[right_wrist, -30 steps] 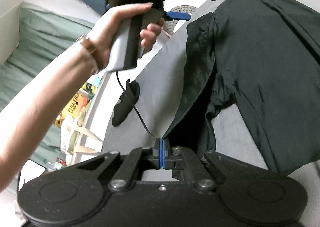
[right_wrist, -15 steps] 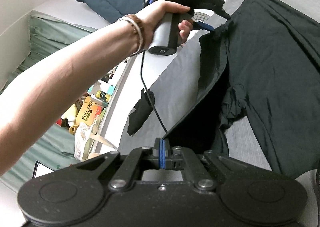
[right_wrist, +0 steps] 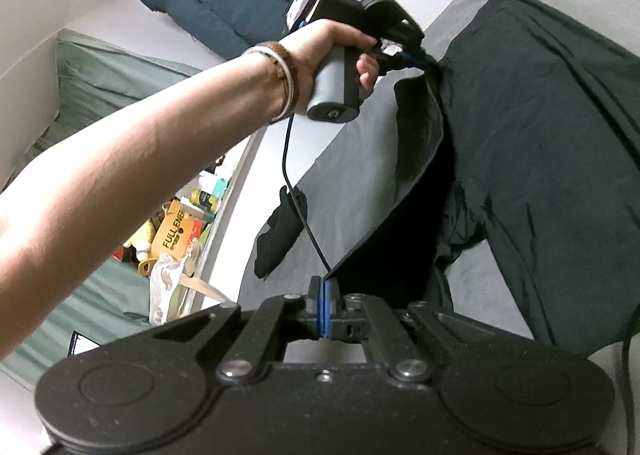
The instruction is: Fold clothes
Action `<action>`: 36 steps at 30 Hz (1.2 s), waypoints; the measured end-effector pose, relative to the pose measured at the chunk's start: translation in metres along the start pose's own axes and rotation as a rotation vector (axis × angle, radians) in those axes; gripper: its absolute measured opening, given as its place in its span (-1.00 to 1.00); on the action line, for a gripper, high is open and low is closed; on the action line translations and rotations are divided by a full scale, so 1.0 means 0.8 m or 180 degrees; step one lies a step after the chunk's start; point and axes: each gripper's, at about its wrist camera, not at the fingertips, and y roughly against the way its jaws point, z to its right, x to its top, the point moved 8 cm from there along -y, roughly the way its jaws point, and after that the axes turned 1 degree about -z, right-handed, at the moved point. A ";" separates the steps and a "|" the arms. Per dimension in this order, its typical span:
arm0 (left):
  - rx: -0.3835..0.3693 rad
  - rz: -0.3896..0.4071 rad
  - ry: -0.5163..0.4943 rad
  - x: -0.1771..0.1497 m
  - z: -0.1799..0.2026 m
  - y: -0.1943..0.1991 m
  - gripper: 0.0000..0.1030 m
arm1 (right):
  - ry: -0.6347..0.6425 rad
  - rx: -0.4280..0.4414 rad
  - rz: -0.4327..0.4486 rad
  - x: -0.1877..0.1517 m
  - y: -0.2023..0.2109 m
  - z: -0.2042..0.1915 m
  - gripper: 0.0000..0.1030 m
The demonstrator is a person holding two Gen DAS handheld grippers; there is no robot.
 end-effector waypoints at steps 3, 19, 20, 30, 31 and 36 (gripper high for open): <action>-0.0047 0.0065 0.0062 0.007 -0.003 0.002 -0.95 | -0.0061 -0.0029 0.0085 0.008 0.013 0.005 -0.97; -0.0502 0.0213 0.0454 0.036 0.055 0.020 -0.95 | -0.0522 -0.0498 0.0611 0.042 0.126 0.105 -0.97; -0.0512 0.0204 0.0443 0.036 0.062 0.017 -0.95 | -0.0547 -0.0546 0.0633 0.042 0.132 0.114 -0.97; -0.0511 0.0155 0.0332 0.043 0.113 0.000 -0.95 | -0.0901 -0.0776 0.0694 0.039 0.145 0.162 -0.97; -0.0510 0.0150 0.0316 0.043 0.117 0.000 -0.95 | -0.0874 -0.0837 0.0691 0.038 0.145 0.162 -0.97; -0.0503 0.0131 0.0294 0.047 0.132 -0.004 -0.95 | -0.0846 -0.1018 0.0665 0.032 0.143 0.165 -0.97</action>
